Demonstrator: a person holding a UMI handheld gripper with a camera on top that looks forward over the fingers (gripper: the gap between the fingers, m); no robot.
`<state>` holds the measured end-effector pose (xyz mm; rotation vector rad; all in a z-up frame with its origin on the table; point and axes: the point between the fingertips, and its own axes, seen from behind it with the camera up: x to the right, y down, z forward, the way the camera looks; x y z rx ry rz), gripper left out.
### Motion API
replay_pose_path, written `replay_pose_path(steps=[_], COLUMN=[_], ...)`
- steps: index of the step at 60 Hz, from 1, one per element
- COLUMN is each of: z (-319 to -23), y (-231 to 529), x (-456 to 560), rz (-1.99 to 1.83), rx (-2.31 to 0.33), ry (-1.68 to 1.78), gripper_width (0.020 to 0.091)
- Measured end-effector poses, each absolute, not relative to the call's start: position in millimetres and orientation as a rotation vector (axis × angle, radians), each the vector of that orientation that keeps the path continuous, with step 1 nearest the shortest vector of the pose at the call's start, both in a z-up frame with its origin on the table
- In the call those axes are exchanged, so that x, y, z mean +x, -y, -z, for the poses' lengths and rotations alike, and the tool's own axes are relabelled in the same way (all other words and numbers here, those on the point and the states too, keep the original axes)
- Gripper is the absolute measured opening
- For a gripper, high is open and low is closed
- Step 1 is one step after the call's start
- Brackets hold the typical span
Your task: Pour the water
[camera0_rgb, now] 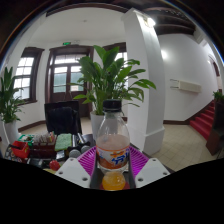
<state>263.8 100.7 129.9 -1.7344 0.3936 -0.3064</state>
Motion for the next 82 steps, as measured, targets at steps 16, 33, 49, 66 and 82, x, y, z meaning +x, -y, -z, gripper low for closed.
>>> replay_pose_path(steps=[16, 33, 49, 66, 82], z=[-125, -115, -180, -232, -240], y=[-90, 12, 121, 168, 179], x=[252, 190, 129, 83, 57], rz=[0.288, 0.196, 0.184, 0.173, 0.153], rx=[-1.791, -1.851, -1.819, -1.771, -1.761], ry=[-0.361, -0.357, -0.317, -0.235, -0.178], gripper_width=[0.0853, 0.0842, 0.0826, 0.0825, 0.0823])
